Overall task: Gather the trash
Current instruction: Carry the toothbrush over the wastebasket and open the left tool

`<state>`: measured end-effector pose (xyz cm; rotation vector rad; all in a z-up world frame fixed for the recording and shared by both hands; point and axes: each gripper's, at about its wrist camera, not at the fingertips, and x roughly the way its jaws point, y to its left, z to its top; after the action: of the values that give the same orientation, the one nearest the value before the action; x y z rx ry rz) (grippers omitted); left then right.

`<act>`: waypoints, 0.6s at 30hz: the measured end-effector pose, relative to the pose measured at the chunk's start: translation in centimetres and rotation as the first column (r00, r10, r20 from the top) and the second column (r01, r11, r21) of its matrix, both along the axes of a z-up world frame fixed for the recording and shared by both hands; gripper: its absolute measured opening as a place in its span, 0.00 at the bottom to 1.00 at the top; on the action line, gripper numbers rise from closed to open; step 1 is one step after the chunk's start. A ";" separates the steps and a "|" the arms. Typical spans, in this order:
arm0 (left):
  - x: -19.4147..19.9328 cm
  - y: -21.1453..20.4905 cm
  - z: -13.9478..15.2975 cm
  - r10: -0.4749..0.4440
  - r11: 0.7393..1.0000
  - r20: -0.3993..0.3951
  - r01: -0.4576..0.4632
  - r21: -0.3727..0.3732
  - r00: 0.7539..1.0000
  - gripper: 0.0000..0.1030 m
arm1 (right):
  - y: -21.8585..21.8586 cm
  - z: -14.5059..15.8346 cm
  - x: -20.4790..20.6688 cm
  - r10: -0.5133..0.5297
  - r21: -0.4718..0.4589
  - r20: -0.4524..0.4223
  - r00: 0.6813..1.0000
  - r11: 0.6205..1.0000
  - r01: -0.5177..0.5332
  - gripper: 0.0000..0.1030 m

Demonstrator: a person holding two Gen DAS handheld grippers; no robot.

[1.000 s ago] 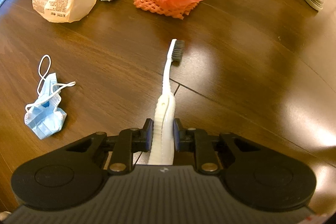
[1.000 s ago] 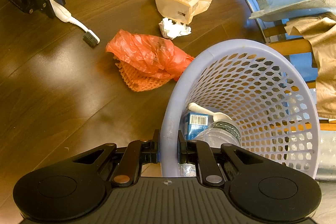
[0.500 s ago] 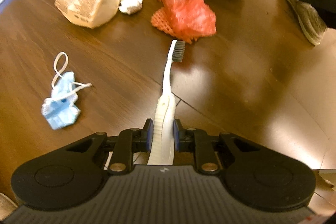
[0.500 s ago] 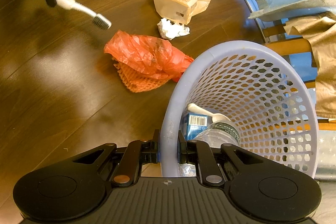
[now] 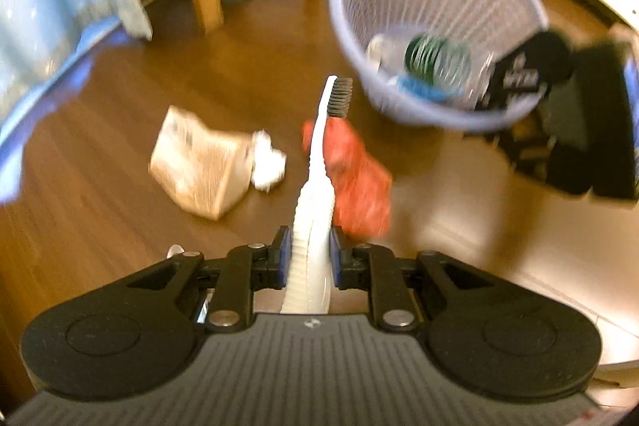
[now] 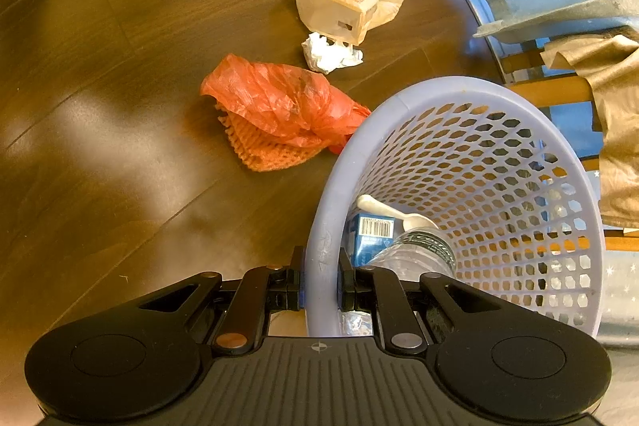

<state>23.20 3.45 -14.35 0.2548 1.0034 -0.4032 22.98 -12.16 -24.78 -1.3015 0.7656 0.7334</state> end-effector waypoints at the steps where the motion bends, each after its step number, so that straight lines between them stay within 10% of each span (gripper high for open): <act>1: 0.3 -0.4 0.7 -0.011 1.000 0.008 0.011 -0.002 1.000 0.15 | 0.0 0.0 0.0 0.001 -0.001 0.000 1.000 1.000 -0.001 0.10; 18: 6.8 -10.2 5.5 -0.193 0.979 0.075 0.197 -0.051 0.978 0.16 | -0.1 0.1 0.0 -0.002 0.012 -0.003 1.000 1.000 0.002 0.09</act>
<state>30.03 -6.71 -8.80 0.3141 0.9000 -0.5976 22.98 -12.28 -24.63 -1.2890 0.7639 0.7381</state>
